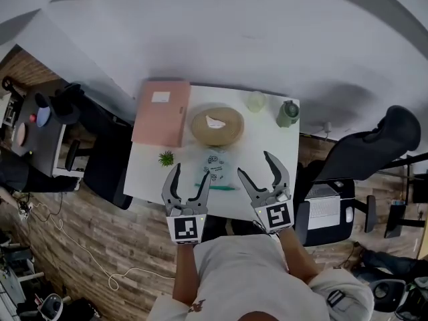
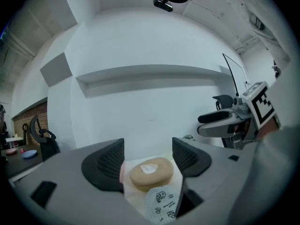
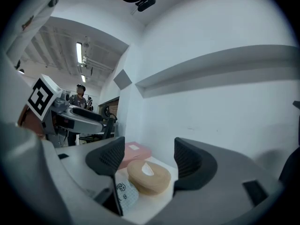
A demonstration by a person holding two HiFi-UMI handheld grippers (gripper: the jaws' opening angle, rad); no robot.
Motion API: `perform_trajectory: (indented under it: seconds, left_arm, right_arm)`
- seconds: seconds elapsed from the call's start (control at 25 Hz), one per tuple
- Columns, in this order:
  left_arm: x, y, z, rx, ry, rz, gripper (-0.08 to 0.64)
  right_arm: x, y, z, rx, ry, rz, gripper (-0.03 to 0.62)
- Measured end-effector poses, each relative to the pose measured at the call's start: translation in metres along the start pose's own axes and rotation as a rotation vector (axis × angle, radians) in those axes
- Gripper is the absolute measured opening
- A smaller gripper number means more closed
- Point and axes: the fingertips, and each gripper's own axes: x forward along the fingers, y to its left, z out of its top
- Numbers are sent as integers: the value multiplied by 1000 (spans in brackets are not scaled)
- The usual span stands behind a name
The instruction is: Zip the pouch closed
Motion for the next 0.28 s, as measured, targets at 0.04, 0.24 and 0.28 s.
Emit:
perform_trajectory:
  seconds: [0.04, 0.24, 0.28]
  left_arm:
    - [-1, -1, 1, 8, 4, -2, 308]
    - [-6, -5, 1, 12, 20, -11, 327]
    - [-7, -5, 0, 12, 24, -11, 327]
  right_arm:
    - [-1, 0, -1, 3, 2, -1, 318]
    - [-6, 2, -4, 4, 18, 0, 318]
    - [-7, 3, -4, 3, 20, 1, 318]
